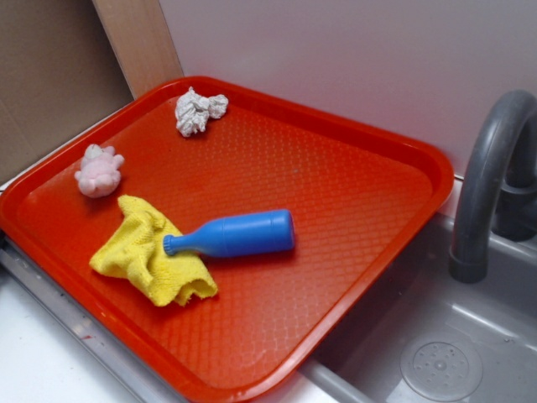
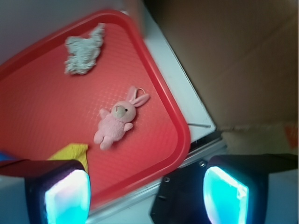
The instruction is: Grab the pink bunny.
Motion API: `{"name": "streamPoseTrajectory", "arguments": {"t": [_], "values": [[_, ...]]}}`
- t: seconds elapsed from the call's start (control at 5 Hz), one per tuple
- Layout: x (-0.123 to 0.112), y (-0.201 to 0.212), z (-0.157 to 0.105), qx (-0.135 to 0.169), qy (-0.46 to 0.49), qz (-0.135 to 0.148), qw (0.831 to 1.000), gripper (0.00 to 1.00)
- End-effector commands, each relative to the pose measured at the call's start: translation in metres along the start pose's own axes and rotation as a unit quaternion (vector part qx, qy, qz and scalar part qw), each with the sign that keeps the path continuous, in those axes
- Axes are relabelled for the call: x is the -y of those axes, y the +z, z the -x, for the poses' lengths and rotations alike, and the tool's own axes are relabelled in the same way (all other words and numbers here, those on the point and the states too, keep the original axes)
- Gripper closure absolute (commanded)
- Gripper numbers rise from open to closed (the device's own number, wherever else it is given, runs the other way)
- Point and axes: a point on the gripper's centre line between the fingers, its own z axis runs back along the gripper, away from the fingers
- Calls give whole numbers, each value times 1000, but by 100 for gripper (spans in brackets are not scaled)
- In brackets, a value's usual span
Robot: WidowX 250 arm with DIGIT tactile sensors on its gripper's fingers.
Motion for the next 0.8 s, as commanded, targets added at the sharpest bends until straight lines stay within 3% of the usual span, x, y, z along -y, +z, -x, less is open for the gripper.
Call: {"name": "streamPoseTrajectory", "arguments": {"t": [0.0,0.2,0.4,0.6], "values": [[14,-31,-28,53,188,-7,981,0],[24,-66,-22,65,177,-23,982,0],[29,-98,-15,71,181,-12,981,0],[44,-136,-12,63,161,21,985,0]]}}
